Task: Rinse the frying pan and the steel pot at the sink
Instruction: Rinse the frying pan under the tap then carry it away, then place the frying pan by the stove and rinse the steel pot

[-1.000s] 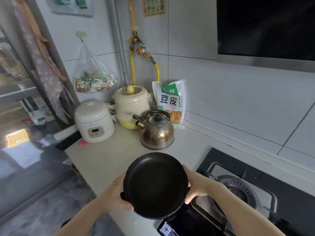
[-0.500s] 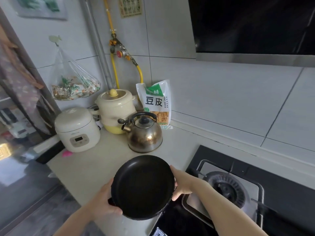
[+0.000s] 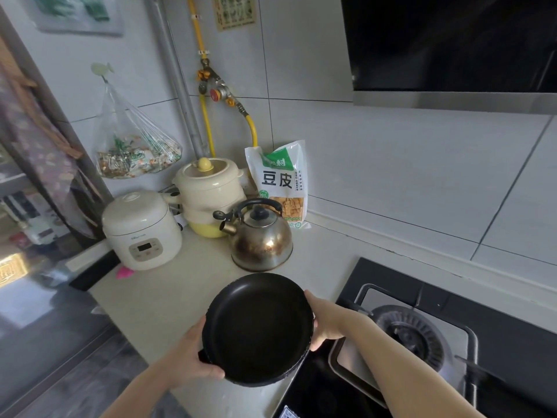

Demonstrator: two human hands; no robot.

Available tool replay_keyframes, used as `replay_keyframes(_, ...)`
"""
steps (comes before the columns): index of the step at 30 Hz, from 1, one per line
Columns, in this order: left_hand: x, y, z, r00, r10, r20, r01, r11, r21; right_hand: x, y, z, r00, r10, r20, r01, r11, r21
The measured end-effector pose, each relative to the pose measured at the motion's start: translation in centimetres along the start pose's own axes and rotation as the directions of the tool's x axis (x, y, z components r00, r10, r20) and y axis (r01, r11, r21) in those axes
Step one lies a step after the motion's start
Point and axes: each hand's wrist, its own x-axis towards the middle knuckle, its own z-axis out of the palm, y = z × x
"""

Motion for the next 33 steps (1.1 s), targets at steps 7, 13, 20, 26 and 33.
replay_keyframes(7, -0.1, 0.1, 1.4, 0.999, -0.032, -0.027, 0.034, 0.998, 0.062, -1.3, 0.3, 0.0, 0.999, 0.028, -0.044, -0.029, 0.999, -0.023)
replay_keyframes(13, -0.3, 1.9, 1.4, 0.985, -0.101, -0.139, 0.119, 0.985, 0.126, -4.2, 1.3, 0.1, 0.98, 0.075, -0.182, -0.08, 0.997, -0.019)
replay_keyframes(20, 0.1, 9.9, 0.9, 0.96, -0.017, -0.278, 0.118, 0.928, 0.352, -9.8, 3.3, -0.9, 0.857, 0.181, -0.483, -0.193, 0.981, 0.024)
replay_keyframes(26, -0.7, 18.6, 1.2, 0.957, 0.174, -0.231, -0.017, 0.832, 0.554, -17.1, 4.1, -1.2, 0.606, 0.264, -0.75, -0.418, 0.908, -0.017)
replay_keyframes(33, -3.1, 27.0, 4.3, 0.922, 0.218, -0.32, -0.012, 0.842, 0.539, -29.5, 6.9, -0.5, 0.224, 0.513, -0.829, -0.651, 0.712, 0.264)
